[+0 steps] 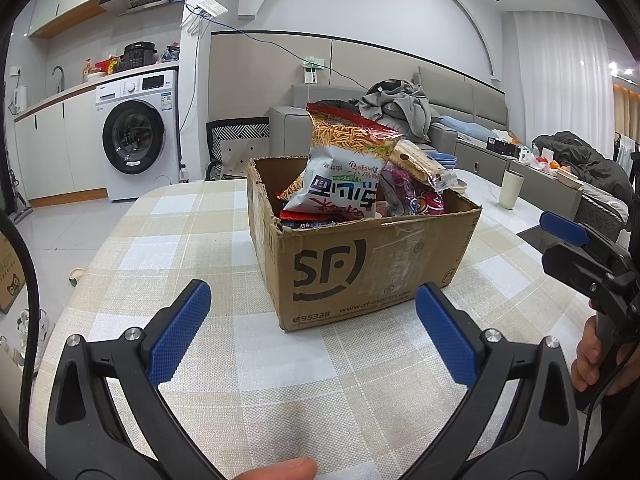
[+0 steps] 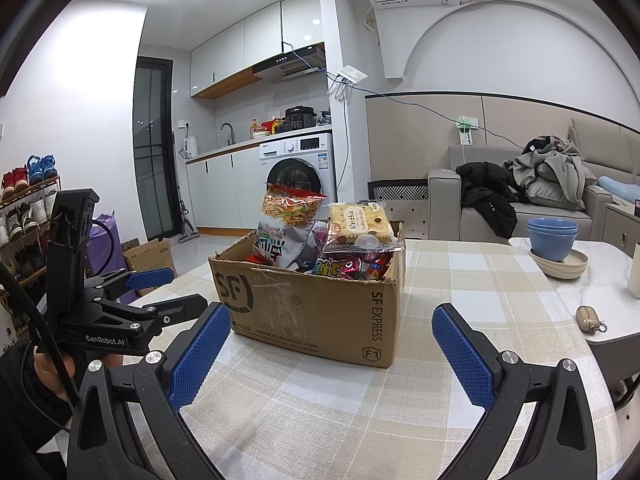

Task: Organize snacks

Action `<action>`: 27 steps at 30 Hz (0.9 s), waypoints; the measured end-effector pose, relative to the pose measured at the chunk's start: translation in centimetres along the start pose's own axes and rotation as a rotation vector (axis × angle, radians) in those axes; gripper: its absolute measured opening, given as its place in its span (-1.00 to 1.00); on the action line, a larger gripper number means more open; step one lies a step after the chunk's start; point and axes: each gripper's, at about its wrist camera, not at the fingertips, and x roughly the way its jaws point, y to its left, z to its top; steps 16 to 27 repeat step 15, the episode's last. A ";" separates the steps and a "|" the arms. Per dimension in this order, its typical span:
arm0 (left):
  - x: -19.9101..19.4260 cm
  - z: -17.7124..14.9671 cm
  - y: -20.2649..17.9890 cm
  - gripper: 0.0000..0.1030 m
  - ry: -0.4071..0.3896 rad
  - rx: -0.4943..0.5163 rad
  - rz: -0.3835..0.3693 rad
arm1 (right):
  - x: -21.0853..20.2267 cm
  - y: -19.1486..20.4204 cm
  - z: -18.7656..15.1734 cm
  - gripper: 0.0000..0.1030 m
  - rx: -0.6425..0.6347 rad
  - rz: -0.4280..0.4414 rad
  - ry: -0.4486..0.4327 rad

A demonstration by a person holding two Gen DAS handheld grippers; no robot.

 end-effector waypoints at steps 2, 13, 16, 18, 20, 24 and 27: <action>0.1 0.0 0.0 0.98 0.000 -0.001 0.000 | 0.0 0.0 0.0 0.99 0.000 0.000 0.000; 0.0 0.0 0.0 0.98 -0.005 0.001 -0.002 | 0.0 0.0 0.0 0.99 0.000 0.000 0.000; 0.1 0.0 0.0 0.98 -0.003 0.000 0.001 | 0.0 0.0 0.0 0.99 0.000 0.000 0.000; 0.1 0.0 0.0 0.98 -0.003 0.000 0.001 | 0.0 0.0 0.0 0.99 0.000 0.000 0.000; 0.1 0.0 0.0 0.98 -0.003 0.000 0.001 | 0.0 0.0 0.0 0.99 0.000 0.000 0.000; 0.1 0.0 0.0 0.98 -0.003 0.000 0.001 | 0.0 0.0 0.0 0.99 0.000 0.000 0.000; 0.1 0.0 0.0 0.98 -0.003 0.000 0.001 | 0.0 0.0 0.0 0.99 0.000 0.000 0.000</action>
